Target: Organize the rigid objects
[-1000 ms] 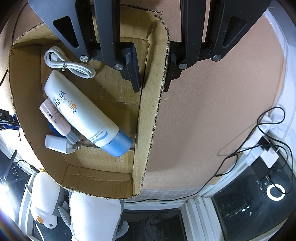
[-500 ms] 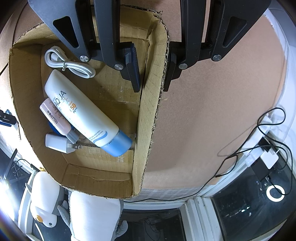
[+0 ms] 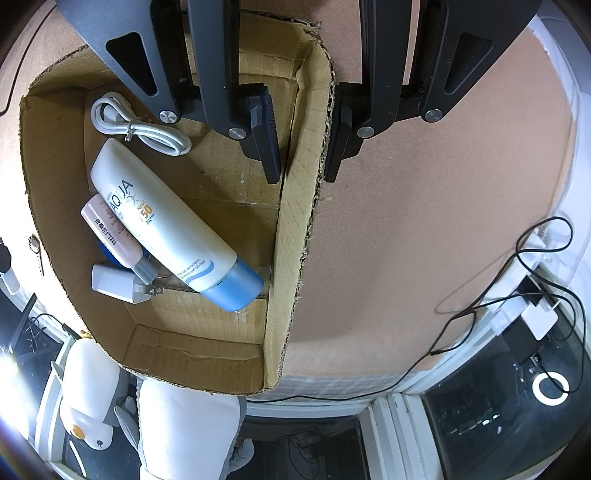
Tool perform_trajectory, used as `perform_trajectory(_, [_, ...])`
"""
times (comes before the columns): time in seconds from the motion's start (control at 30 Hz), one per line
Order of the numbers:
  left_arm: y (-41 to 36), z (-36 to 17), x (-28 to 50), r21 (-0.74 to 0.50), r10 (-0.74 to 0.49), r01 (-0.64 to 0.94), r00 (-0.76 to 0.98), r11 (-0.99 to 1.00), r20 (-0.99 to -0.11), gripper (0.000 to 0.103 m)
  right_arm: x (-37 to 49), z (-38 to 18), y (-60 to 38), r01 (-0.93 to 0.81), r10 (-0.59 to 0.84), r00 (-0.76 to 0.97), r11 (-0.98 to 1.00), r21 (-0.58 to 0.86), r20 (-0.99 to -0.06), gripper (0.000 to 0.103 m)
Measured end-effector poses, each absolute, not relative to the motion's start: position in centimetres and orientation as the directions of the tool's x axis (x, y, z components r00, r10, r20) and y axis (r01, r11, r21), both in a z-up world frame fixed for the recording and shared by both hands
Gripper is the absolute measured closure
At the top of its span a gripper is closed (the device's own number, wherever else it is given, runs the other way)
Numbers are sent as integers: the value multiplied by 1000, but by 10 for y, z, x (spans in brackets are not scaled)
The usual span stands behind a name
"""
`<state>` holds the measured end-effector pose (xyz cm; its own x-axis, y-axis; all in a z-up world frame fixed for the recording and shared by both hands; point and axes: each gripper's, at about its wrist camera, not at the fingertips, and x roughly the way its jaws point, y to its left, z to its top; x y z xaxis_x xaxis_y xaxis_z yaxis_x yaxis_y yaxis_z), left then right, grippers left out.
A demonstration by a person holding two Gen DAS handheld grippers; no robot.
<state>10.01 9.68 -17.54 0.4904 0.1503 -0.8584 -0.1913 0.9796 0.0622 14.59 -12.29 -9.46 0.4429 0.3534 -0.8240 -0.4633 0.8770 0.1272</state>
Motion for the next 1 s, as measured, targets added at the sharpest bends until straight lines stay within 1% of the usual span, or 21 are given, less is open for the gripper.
perform_trajectory(0.17, [99,-176,100,55,144,-191,493,980,-858,83,134,-92,-88,-518,389,414,844,138,-823,72])
perform_trajectory(0.43, [100,-176,100,52,140,-188,493,981,-859,83,122,-107,-52,-575,399,367,807,132,-840,72])
perform_trajectory(1.0, [100,-176,100,52,140,-188,493,981,-859,83,117,-117,-34,-610,397,344,783,119,-851,71])
